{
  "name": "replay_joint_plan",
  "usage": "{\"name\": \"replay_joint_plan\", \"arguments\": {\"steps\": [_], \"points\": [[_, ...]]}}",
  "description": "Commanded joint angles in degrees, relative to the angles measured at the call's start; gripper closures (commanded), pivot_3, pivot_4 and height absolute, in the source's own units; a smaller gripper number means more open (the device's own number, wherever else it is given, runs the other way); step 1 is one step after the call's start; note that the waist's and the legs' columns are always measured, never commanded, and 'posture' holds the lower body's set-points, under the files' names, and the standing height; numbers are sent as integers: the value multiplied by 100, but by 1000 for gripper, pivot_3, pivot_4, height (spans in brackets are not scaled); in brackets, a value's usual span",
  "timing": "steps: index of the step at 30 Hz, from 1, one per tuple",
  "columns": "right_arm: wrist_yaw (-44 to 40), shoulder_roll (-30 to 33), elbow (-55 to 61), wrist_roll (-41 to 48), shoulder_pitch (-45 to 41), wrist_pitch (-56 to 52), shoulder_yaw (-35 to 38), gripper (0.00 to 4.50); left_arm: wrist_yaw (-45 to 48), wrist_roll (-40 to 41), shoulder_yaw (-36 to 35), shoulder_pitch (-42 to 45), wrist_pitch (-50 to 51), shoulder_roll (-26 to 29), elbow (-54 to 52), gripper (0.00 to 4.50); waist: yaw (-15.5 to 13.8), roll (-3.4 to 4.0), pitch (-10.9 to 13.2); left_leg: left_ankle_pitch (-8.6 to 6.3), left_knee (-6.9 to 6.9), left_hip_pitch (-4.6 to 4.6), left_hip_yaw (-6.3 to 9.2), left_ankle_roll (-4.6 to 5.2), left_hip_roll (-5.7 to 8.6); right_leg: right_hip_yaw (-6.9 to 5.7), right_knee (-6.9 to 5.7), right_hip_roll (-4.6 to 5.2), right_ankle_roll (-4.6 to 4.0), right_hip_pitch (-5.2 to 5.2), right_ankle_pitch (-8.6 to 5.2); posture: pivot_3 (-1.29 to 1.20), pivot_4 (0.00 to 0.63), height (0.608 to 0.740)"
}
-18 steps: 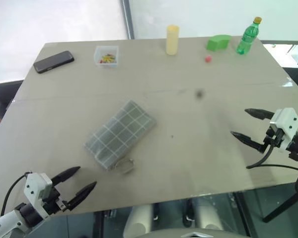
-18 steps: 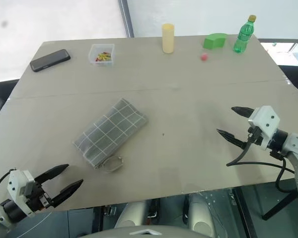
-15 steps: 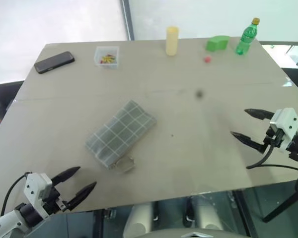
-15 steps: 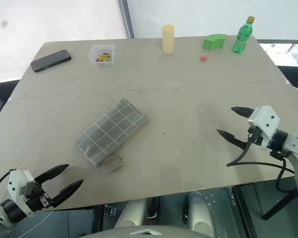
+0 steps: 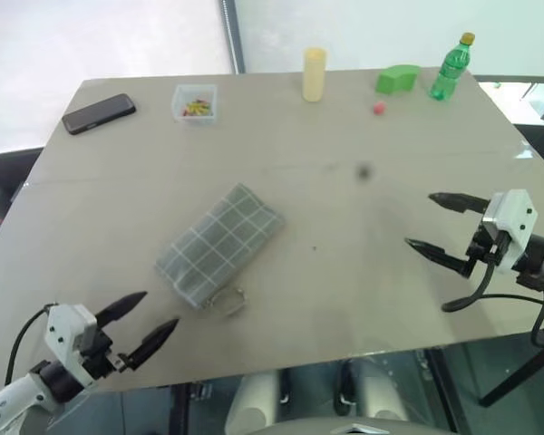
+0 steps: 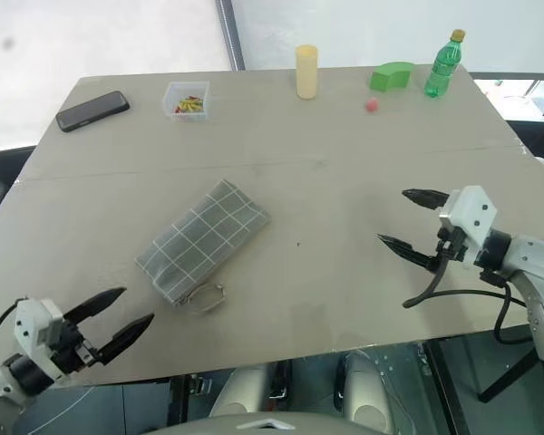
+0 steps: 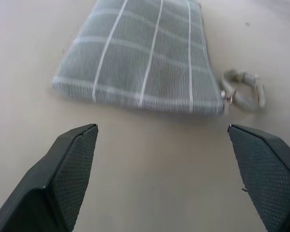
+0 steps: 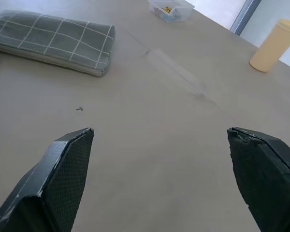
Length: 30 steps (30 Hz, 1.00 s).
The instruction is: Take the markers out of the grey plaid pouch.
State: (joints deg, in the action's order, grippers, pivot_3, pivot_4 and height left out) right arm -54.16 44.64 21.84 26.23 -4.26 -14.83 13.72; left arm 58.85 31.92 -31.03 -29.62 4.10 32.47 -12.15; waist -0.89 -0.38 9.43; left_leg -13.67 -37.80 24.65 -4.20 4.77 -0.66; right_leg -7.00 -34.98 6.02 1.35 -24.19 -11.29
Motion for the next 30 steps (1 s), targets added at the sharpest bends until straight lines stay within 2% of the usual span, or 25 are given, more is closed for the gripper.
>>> {"name": "replay_joint_plan", "arguments": {"steps": [1, 14, 26, 27, 29, 30], "points": [[178, -35, 269, -34, -7, 25, 1, 0, -189, 113, -117, 89, 110, 69, -157, 47, 1, 0, 0, 0, -2, -2, 0, 0, 0, 0, -2, 0, 0, 2, 0, 0, 150, 740], [351, -392, 27, -304, 314, 564, 16, 0, -118, -22, -45, 728, -55, 132, 656, 47, -2, 0, -1, -1, -30, -5, 1, 1, -1, -4, -27, -3, 0, 8, 0, 0, 150, 740], [637, -369, 407, -216, 139, 135, -137, 0, -58, -26, -43, 1190, -111, 212, 1117, 47, -2, 6, 2, -1, -47, -10, 1, 0, -3, 5, -57, 5, 0, 3, 0, 0, 150, 740], [638, -348, 419, -206, 94, 100, -145, 0, -51, -22, -40, 1213, -113, 215, 1144, 47, 42, 19, 9, -1, -42, -2, 36, 2, 16, -26, -53, 15, 6, 35, 1, 0, 150, 740], [677, -330, 453, -197, 18, 1, -149, 0, -35, 2, -46, 1275, -95, 228, 1204, 47, 94, 37, 19, 15, -42, -7, 288, 28, 167, -197, -80, 74, 99, 112, -33, 0, 150, 740], [711, -338, 468, -191, -18, -55, -144, 0, -38, 19, -55, 1316, -74, 237, 1233, 47, 114, 56, 27, 26, -43, -13, 424, 38, 254, -224, -98, 70, 150, 132, -66, 0, 150, 740]]}}
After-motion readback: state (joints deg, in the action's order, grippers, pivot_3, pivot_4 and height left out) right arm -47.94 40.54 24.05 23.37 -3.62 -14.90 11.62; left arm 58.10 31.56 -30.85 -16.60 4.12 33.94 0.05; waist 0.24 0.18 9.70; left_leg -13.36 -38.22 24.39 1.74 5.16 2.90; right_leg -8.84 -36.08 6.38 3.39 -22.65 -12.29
